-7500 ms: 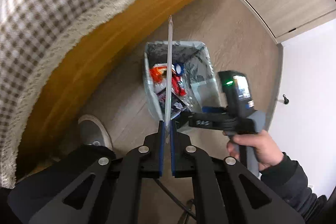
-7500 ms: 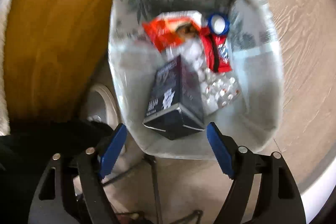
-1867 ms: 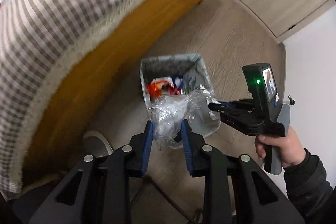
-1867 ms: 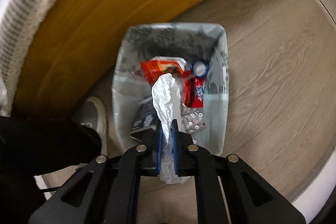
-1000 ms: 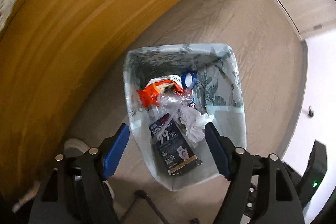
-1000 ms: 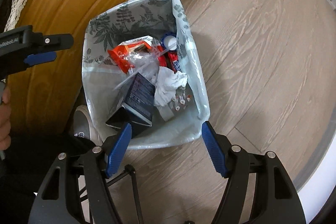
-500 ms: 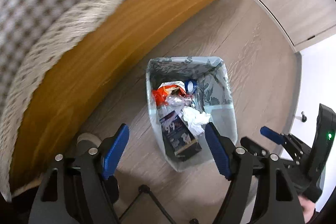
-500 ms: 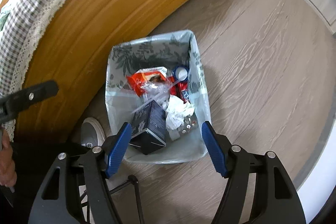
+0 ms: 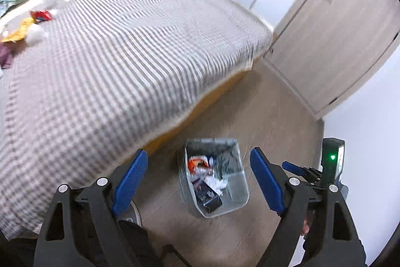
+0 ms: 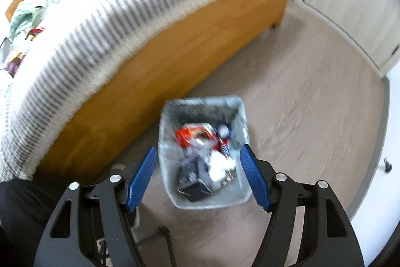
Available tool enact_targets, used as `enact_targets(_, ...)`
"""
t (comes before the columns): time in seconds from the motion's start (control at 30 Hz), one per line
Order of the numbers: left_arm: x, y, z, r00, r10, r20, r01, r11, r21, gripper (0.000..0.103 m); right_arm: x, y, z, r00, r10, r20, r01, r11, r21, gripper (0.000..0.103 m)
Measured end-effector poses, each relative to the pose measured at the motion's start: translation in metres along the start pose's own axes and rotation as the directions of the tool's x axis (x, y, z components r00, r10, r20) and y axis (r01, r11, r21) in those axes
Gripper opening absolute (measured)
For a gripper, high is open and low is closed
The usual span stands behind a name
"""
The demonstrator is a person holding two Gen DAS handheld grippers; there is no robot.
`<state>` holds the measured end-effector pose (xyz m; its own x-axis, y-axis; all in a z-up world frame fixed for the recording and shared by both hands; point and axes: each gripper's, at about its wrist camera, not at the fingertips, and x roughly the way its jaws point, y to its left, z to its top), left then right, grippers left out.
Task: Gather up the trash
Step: 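Turn both open grippers back toward the remaining trash on the bed, then grasp the yellow snack packet with the right gripper while the left grasps the red wrapper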
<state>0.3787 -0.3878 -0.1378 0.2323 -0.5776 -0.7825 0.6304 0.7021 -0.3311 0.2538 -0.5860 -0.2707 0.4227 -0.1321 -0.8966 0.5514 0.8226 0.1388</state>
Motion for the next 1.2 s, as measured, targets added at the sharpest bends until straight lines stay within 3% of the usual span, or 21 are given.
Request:
enact_targets(0.27, -0.077, 0.08, 0.02, 0.992, 0.053, 0.113, -0.045, 0.996, -0.076, 0.081, -0.039, 0.093, 0.042, 0.99, 0.041, 0.136, -0.024, 0.992, -0.127, 0.067)
enact_targets(0.47, -0.118, 0.165, 0.033, 0.972, 0.159, 0.175, -0.12, 0.969, -0.215, 0.081, -0.045, 0.198, 0.073, 0.973, 0.103, 0.207, -0.031, 0.946, -0.324, 0.067)
enact_targets(0.6, -0.145, 0.231, 0.03, 0.956, 0.213, 0.2, -0.137, 0.932, -0.335, 0.081, -0.037, 0.286, 0.093, 0.957, 0.174, 0.231, -0.04, 0.871, -0.49, 0.067)
enact_targets(0.8, -0.176, 0.317, 0.014, 0.917, 0.351, 0.192, -0.23, 0.854, -0.466, 0.081, -0.002, 0.429, 0.108, 0.923, 0.273, 0.269, 0.019, 0.668, -0.744, 0.067)
enact_targets(0.97, -0.187, 0.365, 0.007, 0.896, 0.412, 0.167, -0.268, 0.8, -0.536, 0.081, 0.05, 0.531, 0.131, 0.929, 0.289, 0.231, 0.026, 0.573, -0.819, 0.066)
enact_targets(1.03, -0.187, 0.383, 0.007, 0.894, 0.421, 0.152, -0.277, 0.786, -0.552, 0.081, 0.077, 0.563, 0.142, 0.936, 0.265, 0.233, 0.056, 0.539, -0.84, 0.058)
enact_targets(1.1, -0.187, 0.393, 0.011, 0.891, 0.432, 0.138, -0.293, 0.781, -0.552, 0.081, 0.098, 0.584, 0.153, 0.943, 0.256, 0.214, 0.053, 0.519, -0.853, 0.057)
enact_targets(1.17, -0.186, 0.398, 0.017, 0.885, 0.448, 0.124, -0.32, 0.781, -0.537, 0.081, 0.113, 0.596, 0.162, 0.941, 0.241, 0.236, 0.084, 0.509, -0.857, 0.045)
enact_targets(1.2, -0.185, 0.399, 0.023, 0.881, 0.458, 0.12, -0.335, 0.782, -0.525, 0.081, 0.118, 0.599, 0.168, 0.943, 0.246, 0.225, 0.072, 0.509, -0.858, 0.031)
